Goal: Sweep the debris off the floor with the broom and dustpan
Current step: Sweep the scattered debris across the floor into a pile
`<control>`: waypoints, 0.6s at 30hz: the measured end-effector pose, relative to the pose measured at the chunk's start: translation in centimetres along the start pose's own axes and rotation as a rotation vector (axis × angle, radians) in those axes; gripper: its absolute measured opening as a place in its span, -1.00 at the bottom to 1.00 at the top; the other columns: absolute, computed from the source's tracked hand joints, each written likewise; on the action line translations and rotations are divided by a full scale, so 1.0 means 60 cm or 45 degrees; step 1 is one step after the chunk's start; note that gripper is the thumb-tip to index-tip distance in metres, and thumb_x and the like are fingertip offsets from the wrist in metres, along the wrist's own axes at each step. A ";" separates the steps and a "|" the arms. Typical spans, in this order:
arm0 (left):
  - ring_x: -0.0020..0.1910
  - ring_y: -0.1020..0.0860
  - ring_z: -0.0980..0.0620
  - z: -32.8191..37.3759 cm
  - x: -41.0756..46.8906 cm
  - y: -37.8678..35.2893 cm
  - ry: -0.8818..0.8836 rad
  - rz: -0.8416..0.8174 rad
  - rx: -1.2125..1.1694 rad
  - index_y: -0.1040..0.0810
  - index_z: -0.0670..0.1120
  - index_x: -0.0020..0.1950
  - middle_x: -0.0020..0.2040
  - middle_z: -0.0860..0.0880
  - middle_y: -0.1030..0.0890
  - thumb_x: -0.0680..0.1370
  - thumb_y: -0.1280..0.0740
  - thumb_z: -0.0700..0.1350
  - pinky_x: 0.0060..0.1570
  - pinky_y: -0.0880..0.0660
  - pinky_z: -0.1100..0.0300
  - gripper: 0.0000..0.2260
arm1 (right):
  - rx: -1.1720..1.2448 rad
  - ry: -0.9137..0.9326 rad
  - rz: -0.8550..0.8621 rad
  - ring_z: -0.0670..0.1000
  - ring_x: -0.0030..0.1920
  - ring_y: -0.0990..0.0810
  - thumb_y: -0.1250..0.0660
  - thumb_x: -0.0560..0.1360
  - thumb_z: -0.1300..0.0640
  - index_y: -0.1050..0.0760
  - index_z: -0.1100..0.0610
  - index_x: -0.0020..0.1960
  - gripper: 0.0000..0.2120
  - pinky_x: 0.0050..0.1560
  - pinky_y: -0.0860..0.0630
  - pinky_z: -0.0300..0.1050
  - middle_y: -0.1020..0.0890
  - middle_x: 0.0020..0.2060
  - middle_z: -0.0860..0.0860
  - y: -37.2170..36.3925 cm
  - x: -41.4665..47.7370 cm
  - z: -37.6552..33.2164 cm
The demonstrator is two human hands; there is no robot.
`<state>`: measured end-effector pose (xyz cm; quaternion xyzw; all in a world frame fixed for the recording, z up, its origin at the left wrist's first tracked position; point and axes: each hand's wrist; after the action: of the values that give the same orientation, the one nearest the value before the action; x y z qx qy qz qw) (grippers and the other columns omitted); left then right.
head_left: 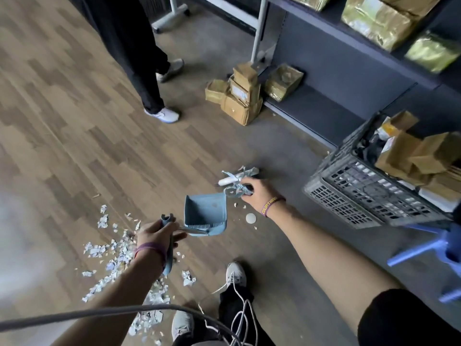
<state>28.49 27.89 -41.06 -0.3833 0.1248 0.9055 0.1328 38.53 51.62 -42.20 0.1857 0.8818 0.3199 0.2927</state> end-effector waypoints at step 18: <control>-0.57 -0.59 0.07 -0.097 -0.012 0.312 0.048 -0.086 -0.006 -0.54 -0.18 -0.20 -0.50 -0.01 -0.62 0.48 -0.29 -0.41 -0.59 -0.41 0.39 -0.84 | -0.522 -0.118 -0.312 0.19 0.10 -0.59 -0.37 0.40 -0.23 -0.44 0.05 0.18 -0.51 0.05 -0.52 -0.02 -0.62 0.08 0.15 -0.327 -0.180 -0.095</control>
<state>26.51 8.43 -42.15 -0.4046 0.1122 0.8934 0.1600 40.35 29.24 -47.54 0.0286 0.8000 0.4455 0.4010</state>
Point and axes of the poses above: each hand's wrist, its own x-axis towards the middle knuckle, its own y-axis out of the back of the hand, z = x × y
